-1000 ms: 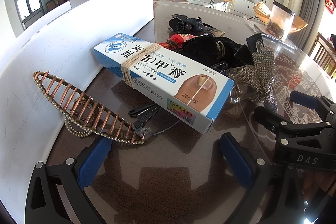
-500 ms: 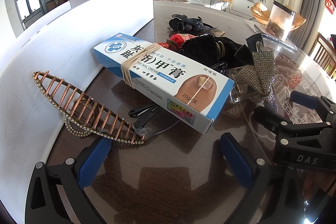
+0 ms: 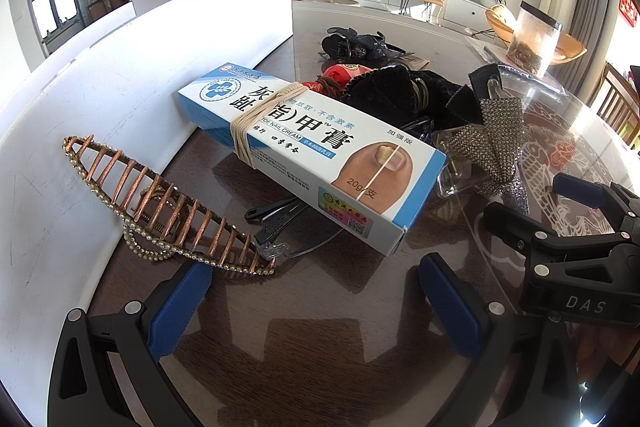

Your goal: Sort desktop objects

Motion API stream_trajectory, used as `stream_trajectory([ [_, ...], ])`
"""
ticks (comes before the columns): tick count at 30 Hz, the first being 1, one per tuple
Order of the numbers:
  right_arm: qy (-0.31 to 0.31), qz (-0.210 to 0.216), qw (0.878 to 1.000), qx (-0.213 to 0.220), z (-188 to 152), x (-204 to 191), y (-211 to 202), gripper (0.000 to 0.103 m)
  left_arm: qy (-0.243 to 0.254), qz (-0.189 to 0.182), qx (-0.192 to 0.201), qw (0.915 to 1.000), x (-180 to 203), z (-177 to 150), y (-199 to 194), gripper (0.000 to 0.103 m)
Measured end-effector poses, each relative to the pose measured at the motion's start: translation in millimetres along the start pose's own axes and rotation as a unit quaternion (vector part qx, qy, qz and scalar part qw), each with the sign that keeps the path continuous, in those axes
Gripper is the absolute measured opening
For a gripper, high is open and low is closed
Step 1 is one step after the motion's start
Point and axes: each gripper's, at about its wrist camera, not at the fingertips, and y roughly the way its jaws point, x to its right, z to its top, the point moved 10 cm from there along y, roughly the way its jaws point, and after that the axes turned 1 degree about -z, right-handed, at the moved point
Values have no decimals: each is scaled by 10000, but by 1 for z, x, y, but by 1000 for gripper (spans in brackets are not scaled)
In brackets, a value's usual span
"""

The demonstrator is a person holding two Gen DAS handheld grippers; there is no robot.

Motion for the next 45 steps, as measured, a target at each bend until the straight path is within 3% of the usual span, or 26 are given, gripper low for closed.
stream_trajectory([
  [41,-60,14,10000,-14,1,-1,1,103,-4,4,-6,10000,0,0,0,103],
  [45,-470,273,9985,-49,16,-10,0,103,392,-265,-305,9984,4,-16,-10,103],
])
